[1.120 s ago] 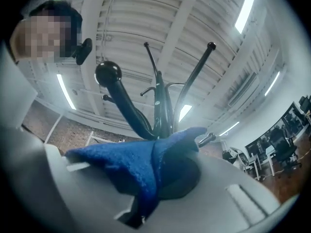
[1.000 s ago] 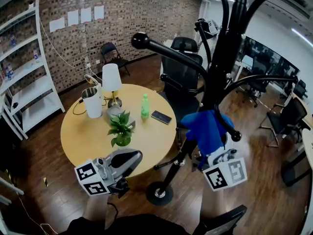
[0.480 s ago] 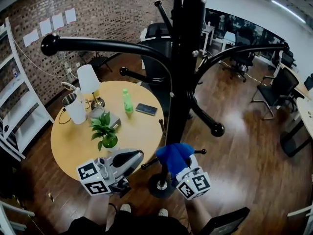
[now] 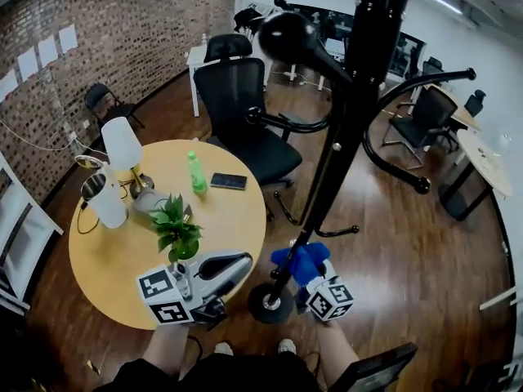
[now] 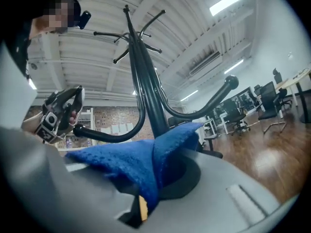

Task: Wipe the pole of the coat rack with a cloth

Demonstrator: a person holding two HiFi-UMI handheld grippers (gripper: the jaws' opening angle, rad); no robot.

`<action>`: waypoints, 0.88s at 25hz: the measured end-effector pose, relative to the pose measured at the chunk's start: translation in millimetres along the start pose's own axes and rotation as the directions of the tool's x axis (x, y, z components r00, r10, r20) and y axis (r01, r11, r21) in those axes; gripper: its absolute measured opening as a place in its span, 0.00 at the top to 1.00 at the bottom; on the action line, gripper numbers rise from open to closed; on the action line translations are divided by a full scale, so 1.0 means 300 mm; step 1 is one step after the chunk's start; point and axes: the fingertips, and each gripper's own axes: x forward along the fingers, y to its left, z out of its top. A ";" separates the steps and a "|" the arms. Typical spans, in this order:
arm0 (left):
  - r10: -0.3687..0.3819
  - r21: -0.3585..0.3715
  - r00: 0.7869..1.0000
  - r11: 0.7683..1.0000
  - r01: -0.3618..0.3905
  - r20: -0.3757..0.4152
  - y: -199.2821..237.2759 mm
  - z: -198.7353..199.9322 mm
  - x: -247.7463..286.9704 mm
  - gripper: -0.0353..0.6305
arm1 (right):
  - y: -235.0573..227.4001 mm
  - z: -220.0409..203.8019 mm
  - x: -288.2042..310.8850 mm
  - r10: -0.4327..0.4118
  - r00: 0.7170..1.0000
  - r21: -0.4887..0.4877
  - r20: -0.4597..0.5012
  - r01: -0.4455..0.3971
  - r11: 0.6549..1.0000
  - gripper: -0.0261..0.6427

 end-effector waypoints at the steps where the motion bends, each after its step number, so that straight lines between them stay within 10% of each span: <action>1: -0.020 -0.007 1.000 1.000 0.020 -0.006 0.000 0.004 -0.016 0.94 | 0.002 0.005 0.005 -0.018 1.000 0.005 -0.003 0.018 1.000 0.92; 12: -0.073 -0.040 0.997 0.996 0.073 0.010 0.039 0.036 -0.066 0.94 | 0.045 0.192 0.001 -0.081 0.997 -0.080 0.001 0.081 0.993 0.92; 22: -0.098 0.012 0.995 0.995 0.098 0.018 0.029 0.065 0.023 0.94 | 0.257 0.843 0.020 0.107 0.920 -0.193 0.377 -0.036 0.981 0.92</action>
